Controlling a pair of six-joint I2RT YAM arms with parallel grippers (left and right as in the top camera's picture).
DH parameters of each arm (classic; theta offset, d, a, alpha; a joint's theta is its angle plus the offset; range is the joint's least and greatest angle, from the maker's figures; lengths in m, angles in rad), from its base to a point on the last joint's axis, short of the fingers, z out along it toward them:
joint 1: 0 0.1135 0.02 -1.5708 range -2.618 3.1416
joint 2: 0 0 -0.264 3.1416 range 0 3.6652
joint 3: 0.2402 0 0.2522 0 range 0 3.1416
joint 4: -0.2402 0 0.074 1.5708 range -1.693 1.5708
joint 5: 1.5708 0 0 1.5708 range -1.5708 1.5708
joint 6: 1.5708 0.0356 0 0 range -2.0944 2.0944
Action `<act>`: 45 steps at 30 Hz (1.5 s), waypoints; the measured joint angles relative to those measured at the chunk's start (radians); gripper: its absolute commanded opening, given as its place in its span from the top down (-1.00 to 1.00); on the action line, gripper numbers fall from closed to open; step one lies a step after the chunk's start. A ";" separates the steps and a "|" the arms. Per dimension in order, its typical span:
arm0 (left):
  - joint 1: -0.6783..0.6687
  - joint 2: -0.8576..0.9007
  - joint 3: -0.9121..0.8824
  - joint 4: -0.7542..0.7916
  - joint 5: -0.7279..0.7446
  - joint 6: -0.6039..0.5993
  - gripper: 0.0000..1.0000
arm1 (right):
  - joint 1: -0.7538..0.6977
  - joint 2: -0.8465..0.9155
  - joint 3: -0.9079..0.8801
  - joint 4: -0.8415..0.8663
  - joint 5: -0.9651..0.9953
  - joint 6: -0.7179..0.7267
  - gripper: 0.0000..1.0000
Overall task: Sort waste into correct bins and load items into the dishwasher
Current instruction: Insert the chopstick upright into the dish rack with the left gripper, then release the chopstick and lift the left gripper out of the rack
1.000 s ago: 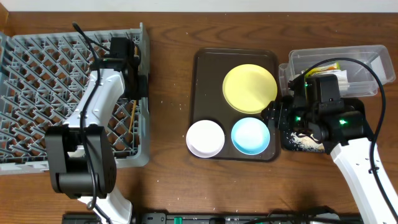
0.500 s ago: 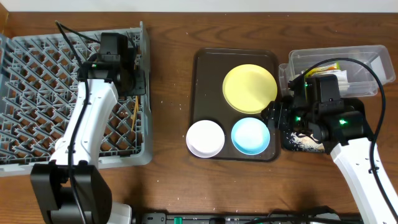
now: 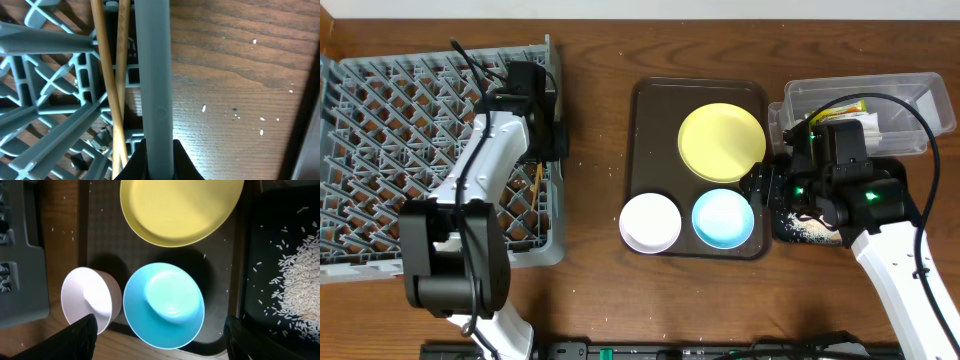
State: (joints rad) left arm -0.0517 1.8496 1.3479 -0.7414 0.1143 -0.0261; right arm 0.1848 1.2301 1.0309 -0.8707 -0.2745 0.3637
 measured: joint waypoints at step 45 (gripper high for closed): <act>-0.252 -0.274 0.028 -0.127 0.101 -0.056 -0.31 | 0.000 0.000 0.000 0.003 0.001 -0.001 -0.56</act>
State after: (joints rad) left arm -0.3038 1.5757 1.3758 -0.8684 0.2150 -0.0822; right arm 0.1848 1.2301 1.0309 -0.8677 -0.2733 0.3630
